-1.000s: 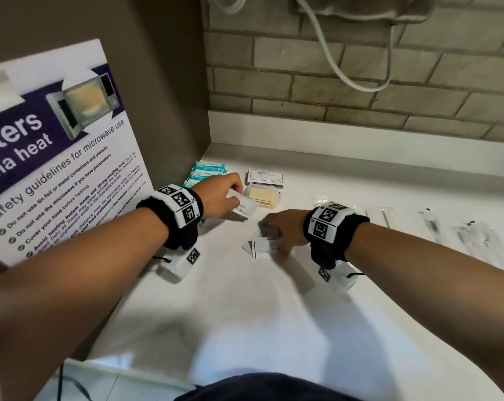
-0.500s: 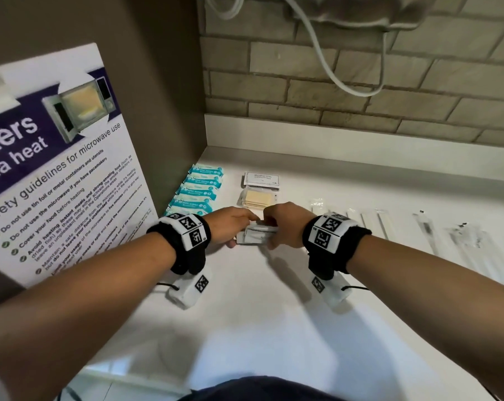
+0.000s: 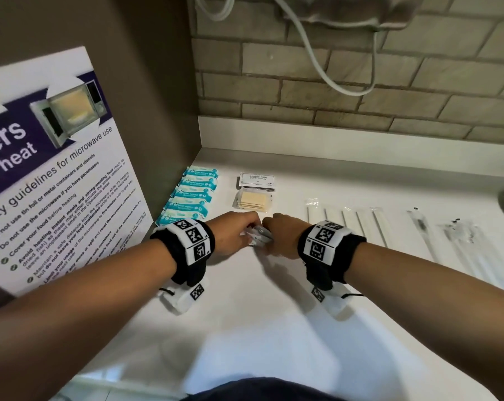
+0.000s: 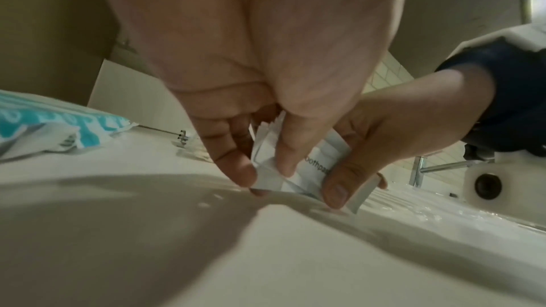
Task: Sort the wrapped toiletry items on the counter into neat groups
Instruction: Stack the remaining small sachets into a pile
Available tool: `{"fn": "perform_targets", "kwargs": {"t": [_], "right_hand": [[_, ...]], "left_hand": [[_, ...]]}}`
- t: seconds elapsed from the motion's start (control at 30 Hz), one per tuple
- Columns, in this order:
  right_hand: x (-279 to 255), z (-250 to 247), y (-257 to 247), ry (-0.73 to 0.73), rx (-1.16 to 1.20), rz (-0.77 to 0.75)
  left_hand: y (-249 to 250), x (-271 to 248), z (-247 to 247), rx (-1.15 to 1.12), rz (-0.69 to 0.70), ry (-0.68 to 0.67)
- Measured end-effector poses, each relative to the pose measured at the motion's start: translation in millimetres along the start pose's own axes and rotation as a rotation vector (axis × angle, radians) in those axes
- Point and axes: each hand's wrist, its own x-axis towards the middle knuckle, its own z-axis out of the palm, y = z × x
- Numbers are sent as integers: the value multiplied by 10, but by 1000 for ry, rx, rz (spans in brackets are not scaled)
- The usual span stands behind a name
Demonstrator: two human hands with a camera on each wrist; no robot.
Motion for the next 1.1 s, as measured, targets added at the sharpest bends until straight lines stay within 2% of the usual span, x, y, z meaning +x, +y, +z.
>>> {"fn": "perform_targets", "kwargs": {"t": [0.13, 0.2, 0.3, 0.4, 0.53, 0.63, 0.7, 0.87, 0.93, 1.0, 1.03, 1.1], "right_hand": [[39, -22, -32, 84, 35, -13], [70, -12, -32, 106, 64, 1], [112, 30, -24, 81, 63, 5], [117, 96, -15, 31, 28, -7], [85, 137, 25, -8, -25, 51], [103, 154, 21, -12, 52, 51], [111, 160, -2, 2, 81, 46], [68, 116, 12, -40, 46, 3], [55, 96, 26, -49, 46, -17], [44, 71, 28, -49, 37, -41], [32, 61, 27, -44, 37, -51], [23, 57, 19, -31, 40, -58]], "left_hand": [[-2, 8, -39, 76, -15, 13], [1, -11, -40, 127, -28, -39], [4, -27, -7, 275, -59, -126], [21, -1, 15, 340, -75, -153], [98, 46, 18, 290, -26, -114], [136, 70, 31, 315, -13, -73], [158, 88, 58, 376, -2, -104], [169, 31, 109, 663, 78, -190], [206, -21, 125, 765, 39, -254], [234, -50, 153, 1045, 31, -338], [283, -84, 137, 1235, 83, -366], [314, -67, 123, 1442, 143, -417]]}}
